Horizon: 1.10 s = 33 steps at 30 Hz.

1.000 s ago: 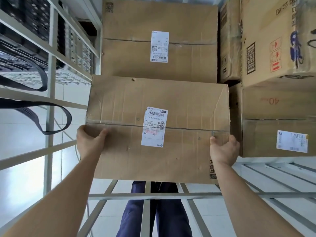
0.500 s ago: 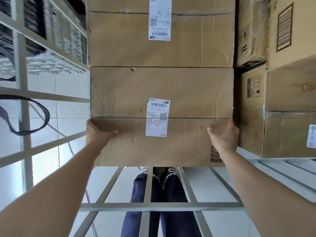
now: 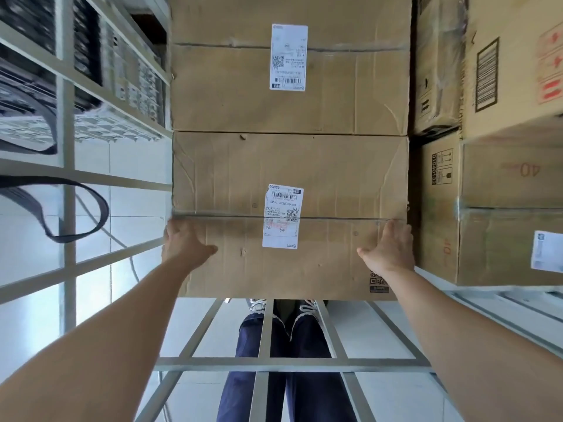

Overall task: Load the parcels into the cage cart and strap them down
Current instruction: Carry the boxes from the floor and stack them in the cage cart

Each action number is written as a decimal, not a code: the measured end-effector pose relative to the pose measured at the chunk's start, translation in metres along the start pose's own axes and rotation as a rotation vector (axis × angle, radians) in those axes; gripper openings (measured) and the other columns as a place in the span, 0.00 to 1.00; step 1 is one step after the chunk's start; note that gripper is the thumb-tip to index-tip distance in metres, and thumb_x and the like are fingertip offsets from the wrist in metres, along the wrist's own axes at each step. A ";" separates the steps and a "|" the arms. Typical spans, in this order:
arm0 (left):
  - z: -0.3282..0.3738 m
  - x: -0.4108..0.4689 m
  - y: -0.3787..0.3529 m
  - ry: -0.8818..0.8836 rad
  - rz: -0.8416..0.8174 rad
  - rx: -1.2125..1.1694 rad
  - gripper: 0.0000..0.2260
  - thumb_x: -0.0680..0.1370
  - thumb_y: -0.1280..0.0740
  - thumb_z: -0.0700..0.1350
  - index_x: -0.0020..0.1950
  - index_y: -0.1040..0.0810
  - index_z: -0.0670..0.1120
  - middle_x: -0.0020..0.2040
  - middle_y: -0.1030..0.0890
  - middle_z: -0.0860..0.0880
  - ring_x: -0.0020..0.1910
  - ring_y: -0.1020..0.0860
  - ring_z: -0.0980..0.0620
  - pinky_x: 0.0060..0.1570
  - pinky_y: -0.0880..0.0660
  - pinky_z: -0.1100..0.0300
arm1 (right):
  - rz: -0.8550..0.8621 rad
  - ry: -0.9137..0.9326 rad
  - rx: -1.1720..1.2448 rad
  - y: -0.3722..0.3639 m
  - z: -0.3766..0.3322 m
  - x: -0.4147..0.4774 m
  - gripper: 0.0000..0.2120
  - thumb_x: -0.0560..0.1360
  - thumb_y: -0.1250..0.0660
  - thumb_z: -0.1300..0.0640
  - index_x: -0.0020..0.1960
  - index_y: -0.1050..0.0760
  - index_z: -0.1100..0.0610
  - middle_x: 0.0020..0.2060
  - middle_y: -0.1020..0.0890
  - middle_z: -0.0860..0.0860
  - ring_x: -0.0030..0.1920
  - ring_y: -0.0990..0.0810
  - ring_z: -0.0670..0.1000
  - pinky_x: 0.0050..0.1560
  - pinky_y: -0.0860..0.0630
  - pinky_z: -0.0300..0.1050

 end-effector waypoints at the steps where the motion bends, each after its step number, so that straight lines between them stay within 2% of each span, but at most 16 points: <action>1: 0.004 -0.008 0.004 -0.022 0.000 0.060 0.39 0.73 0.27 0.51 0.76 0.43 0.41 0.78 0.52 0.42 0.77 0.50 0.41 0.73 0.42 0.45 | -0.007 0.028 -0.017 0.006 -0.002 -0.008 0.44 0.75 0.31 0.44 0.79 0.54 0.55 0.78 0.54 0.57 0.78 0.54 0.58 0.74 0.44 0.55; 3: 0.014 -0.023 0.015 -0.075 -0.005 0.143 0.38 0.73 0.28 0.53 0.76 0.43 0.42 0.79 0.54 0.42 0.77 0.53 0.42 0.74 0.44 0.46 | 0.003 0.087 -0.028 0.020 -0.006 -0.026 0.39 0.75 0.31 0.45 0.78 0.47 0.57 0.77 0.48 0.56 0.78 0.50 0.58 0.73 0.40 0.54; 5: 0.026 -0.042 0.029 -0.137 -0.004 0.190 0.37 0.74 0.28 0.53 0.76 0.42 0.42 0.79 0.51 0.44 0.77 0.51 0.44 0.74 0.44 0.48 | 0.019 0.140 -0.041 0.040 -0.010 -0.045 0.36 0.75 0.32 0.45 0.76 0.43 0.57 0.76 0.44 0.56 0.77 0.49 0.57 0.72 0.38 0.54; 9: 0.058 -0.091 0.066 -0.276 0.047 0.269 0.31 0.75 0.30 0.51 0.74 0.38 0.44 0.74 0.37 0.47 0.74 0.40 0.46 0.69 0.36 0.49 | 0.055 0.213 -0.052 0.084 -0.012 -0.089 0.35 0.76 0.33 0.45 0.76 0.42 0.57 0.75 0.39 0.54 0.77 0.46 0.56 0.72 0.39 0.53; 13: 0.093 -0.151 0.108 -0.408 0.123 0.362 0.25 0.76 0.32 0.49 0.71 0.35 0.46 0.71 0.32 0.48 0.69 0.33 0.48 0.64 0.32 0.53 | 0.112 0.283 -0.062 0.134 -0.004 -0.141 0.28 0.77 0.34 0.46 0.72 0.36 0.57 0.70 0.31 0.53 0.72 0.36 0.55 0.69 0.34 0.50; 19: 0.145 -0.250 0.173 -0.588 0.281 0.441 0.15 0.77 0.33 0.48 0.62 0.30 0.49 0.63 0.27 0.52 0.61 0.28 0.49 0.54 0.30 0.56 | 0.249 0.288 -0.054 0.216 0.027 -0.222 0.23 0.78 0.36 0.47 0.70 0.33 0.54 0.64 0.25 0.51 0.64 0.27 0.54 0.61 0.28 0.48; 22: 0.164 -0.297 0.195 -0.696 0.334 0.471 0.12 0.77 0.33 0.47 0.59 0.29 0.49 0.60 0.26 0.52 0.58 0.27 0.50 0.52 0.31 0.58 | 0.336 0.260 -0.004 0.249 0.048 -0.264 0.20 0.77 0.36 0.48 0.67 0.30 0.54 0.61 0.23 0.52 0.61 0.26 0.55 0.60 0.27 0.49; 26: 0.186 -0.354 0.213 -0.898 0.415 0.520 0.13 0.77 0.34 0.46 0.61 0.30 0.49 0.62 0.26 0.52 0.60 0.27 0.49 0.54 0.30 0.57 | 0.476 0.220 0.079 0.279 0.081 -0.322 0.22 0.77 0.36 0.48 0.68 0.32 0.54 0.64 0.26 0.52 0.64 0.29 0.56 0.63 0.29 0.51; 33: 0.205 -0.460 0.225 -1.275 0.557 0.608 0.21 0.77 0.35 0.44 0.70 0.33 0.49 0.66 0.28 0.52 0.67 0.31 0.50 0.62 0.32 0.55 | 0.736 0.051 0.136 0.289 0.152 -0.436 0.27 0.77 0.36 0.43 0.73 0.35 0.52 0.66 0.27 0.50 0.67 0.31 0.53 0.65 0.31 0.48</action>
Point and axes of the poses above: each hand's wrist, its own x-axis towards the middle knuckle, its own y-axis out of the back of the hand, z = x × y, the point moved 1 cm from there along x, towards the middle knuckle
